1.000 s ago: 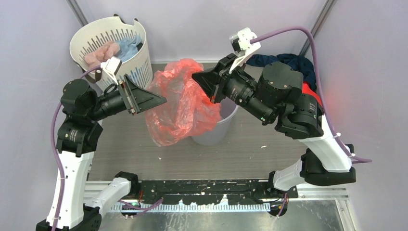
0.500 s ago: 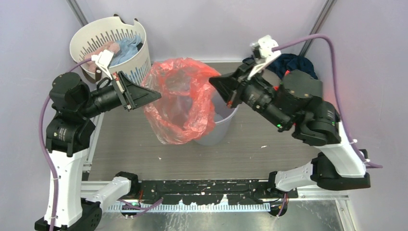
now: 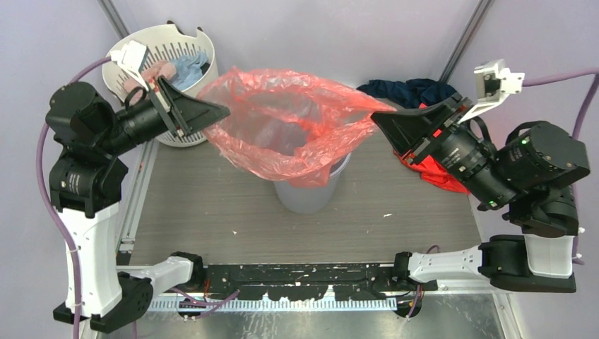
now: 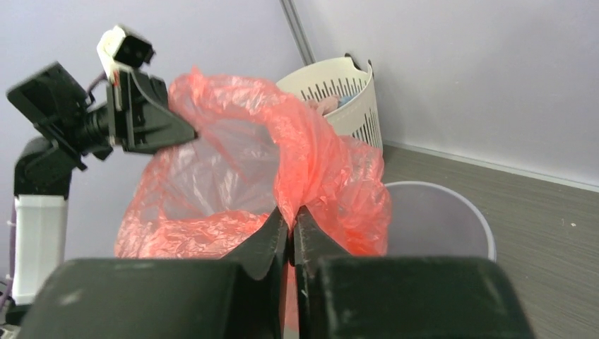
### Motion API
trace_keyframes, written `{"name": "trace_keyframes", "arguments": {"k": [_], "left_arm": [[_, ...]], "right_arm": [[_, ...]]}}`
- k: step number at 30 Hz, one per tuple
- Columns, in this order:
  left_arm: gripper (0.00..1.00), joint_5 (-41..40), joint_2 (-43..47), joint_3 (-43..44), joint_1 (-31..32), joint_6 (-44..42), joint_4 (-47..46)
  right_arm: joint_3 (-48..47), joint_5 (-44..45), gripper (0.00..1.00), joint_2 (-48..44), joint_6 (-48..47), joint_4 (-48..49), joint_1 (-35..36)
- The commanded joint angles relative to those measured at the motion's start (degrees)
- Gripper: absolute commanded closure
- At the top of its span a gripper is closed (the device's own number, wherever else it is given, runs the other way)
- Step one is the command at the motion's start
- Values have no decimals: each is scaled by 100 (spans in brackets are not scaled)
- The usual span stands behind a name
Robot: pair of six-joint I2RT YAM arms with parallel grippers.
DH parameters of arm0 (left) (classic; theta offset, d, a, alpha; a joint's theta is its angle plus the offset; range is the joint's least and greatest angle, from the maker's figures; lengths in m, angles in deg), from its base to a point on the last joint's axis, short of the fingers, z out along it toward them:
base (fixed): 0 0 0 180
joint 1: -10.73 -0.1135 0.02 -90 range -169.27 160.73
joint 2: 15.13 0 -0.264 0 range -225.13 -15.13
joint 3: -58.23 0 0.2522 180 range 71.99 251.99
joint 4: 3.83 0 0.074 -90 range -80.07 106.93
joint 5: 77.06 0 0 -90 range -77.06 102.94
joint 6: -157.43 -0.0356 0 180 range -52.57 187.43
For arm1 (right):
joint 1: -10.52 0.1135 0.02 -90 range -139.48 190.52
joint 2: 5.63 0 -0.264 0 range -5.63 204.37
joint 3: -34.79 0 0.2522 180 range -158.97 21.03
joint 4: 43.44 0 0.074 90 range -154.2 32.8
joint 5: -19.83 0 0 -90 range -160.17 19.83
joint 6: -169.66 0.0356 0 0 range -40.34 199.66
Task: Put the trash bags into the trash bin
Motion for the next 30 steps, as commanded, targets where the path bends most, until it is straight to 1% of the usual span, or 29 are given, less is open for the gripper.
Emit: {"name": "trace_keyframes", "arguments": {"k": [1, 4, 8, 10, 12, 15, 18, 23, 27, 30], "left_arm": [[100, 269, -545, 800, 12, 671, -929], [100, 486, -884, 1122, 12, 1308, -1788], [100, 468, -1150, 1238, 8, 2030, -2688], [100, 406, -1223, 1200, 12, 2314, -3067], [100, 341, -1292, 1161, 12, 2532, -3385], [100, 312, -1378, 1155, 16, 2887, -3818], [100, 255, -1425, 1321, 10, 2969, -3844], [100, 133, -1526, 1599, 12, 3015, -3774], [100, 13, -1561, 1702, 12, 3093, -3818], [100, -66, -1611, 1801, 5, 3102, -3795]], "right_arm": [[-8, -170, 84, 306, 191, -112, 1], [121, -308, 80, 368, 323, 81, 1], [434, -438, 78, 426, 532, 507, 5], [547, -493, 70, 500, 629, 682, 4], [621, -566, 60, 571, 732, 806, -2], [696, -631, 52, 628, 878, 889, 4], [915, -647, 48, 533, 1003, 1074, -2], [1808, -871, 42, -96, 1355, 1921, -2], [2449, -1028, 41, -534, 1728, 2454, 4], [2794, -1048, 41, -691, 1963, 2541, -2]]}}
